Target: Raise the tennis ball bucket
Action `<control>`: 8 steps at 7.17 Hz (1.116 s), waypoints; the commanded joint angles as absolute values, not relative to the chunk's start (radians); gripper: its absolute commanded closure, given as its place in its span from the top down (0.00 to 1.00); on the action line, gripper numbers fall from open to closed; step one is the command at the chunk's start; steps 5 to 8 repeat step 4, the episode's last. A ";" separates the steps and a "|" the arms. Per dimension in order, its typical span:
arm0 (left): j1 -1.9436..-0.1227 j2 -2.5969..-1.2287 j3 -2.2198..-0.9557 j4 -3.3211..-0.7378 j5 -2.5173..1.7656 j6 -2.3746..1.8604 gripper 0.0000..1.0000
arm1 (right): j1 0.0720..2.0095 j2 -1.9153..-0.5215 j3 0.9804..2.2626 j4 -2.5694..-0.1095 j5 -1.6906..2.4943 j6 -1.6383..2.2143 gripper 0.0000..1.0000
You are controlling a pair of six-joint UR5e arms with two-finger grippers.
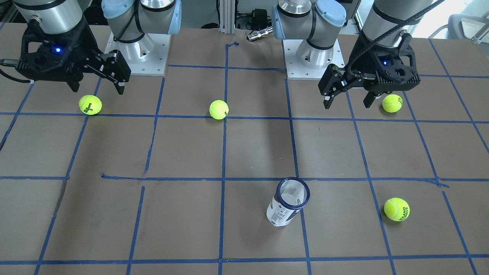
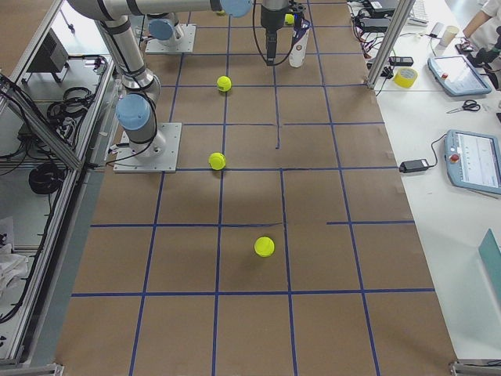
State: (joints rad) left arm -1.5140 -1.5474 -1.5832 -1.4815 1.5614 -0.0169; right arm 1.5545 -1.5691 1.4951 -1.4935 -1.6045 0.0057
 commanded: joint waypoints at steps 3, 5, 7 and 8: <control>-1.513 -1.548 -1.585 -1.480 1.560 -0.017 1.00 | 1.563 -1.575 1.486 -1.505 -1.588 0.002 1.00; -1.513 -1.546 -1.585 -1.480 1.559 -0.017 1.00 | 1.565 -1.575 1.486 -1.508 -1.588 -0.002 1.00; -1.513 -1.546 -1.585 -1.480 1.559 -0.017 1.00 | 1.565 -1.575 1.486 -1.508 -1.588 -0.002 1.00; -1.513 -1.546 -1.585 -1.480 1.559 -0.017 1.00 | 1.565 -1.575 1.486 -1.508 -1.588 -0.002 1.00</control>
